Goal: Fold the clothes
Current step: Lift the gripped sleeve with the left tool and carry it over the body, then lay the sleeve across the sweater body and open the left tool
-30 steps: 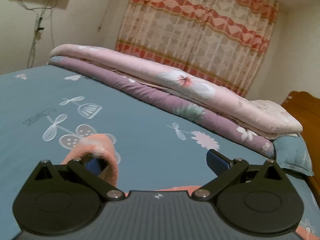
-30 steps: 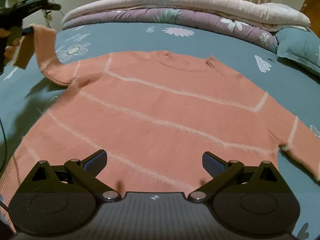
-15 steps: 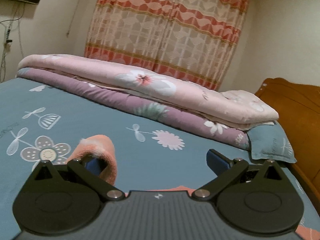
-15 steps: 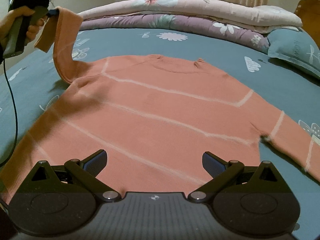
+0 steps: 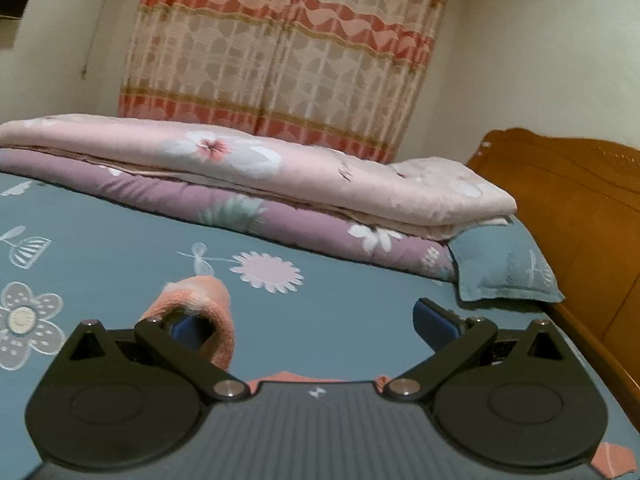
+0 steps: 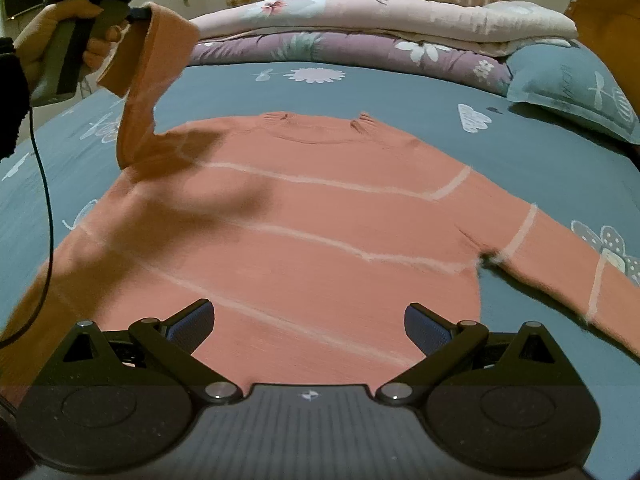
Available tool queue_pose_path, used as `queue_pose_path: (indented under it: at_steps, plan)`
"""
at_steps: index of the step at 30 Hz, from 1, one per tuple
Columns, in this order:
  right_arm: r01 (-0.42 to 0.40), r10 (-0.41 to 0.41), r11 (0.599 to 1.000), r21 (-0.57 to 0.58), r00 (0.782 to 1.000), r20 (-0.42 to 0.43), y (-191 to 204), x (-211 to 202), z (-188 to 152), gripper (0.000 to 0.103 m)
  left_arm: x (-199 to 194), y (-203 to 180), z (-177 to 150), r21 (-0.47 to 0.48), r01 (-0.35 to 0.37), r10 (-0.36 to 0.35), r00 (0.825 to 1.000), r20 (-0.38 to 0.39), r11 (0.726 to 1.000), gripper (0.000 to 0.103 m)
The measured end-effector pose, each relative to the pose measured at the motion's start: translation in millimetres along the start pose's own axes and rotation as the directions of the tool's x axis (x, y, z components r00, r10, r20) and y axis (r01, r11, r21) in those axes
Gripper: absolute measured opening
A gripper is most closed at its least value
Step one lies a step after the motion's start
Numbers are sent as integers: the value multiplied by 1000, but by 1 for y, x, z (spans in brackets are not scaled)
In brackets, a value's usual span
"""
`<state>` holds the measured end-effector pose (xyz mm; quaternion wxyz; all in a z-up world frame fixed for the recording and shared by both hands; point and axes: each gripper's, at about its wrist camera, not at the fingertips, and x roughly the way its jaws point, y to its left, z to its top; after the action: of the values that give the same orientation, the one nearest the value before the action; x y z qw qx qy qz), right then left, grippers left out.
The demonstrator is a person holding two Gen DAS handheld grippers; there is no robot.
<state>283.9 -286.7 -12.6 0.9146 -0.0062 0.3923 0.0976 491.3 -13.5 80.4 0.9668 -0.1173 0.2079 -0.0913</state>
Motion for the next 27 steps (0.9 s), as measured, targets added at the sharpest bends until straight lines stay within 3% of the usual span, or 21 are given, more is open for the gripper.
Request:
queue_pose_path:
  at_steps: [10, 27]
  plan:
    - [50, -49, 998, 31, 998, -25, -19, -1, -5, 103, 26, -37, -30, 29, 56, -54, 997, -57, 998, 102]
    - [134, -128, 988, 71, 988, -86, -43, 2, -9, 103, 55, -84, -81, 188, 93, -65, 986, -150, 978, 102]
